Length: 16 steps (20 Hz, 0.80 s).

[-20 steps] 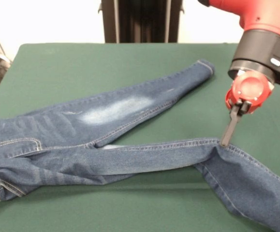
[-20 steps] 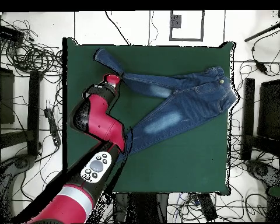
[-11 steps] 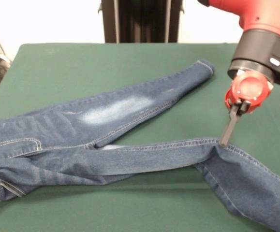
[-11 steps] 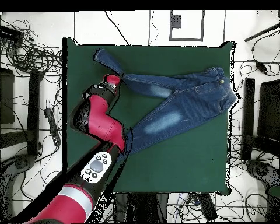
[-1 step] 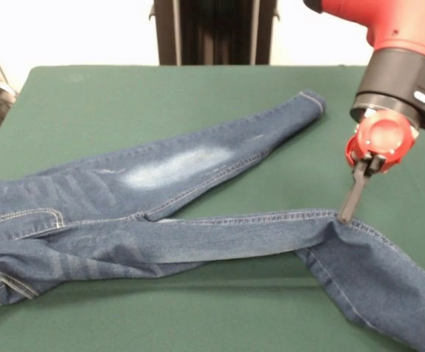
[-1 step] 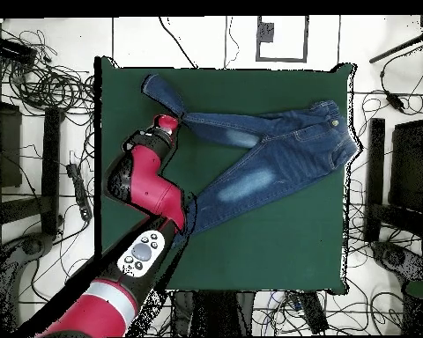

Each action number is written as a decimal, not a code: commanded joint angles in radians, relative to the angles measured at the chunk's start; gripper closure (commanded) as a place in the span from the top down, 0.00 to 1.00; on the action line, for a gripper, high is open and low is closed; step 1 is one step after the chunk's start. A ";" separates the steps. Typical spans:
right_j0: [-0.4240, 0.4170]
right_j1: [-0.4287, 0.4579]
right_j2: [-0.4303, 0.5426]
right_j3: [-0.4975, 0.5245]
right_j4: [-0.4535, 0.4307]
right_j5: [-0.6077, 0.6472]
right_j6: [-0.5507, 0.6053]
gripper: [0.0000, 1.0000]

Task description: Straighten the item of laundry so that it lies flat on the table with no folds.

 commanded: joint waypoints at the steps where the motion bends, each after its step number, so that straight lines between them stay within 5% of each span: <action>1: 0.064 0.053 0.093 0.078 0.079 -0.004 0.088 0.00; 16: 0.101 0.097 0.087 0.061 0.168 -0.024 0.054 0.00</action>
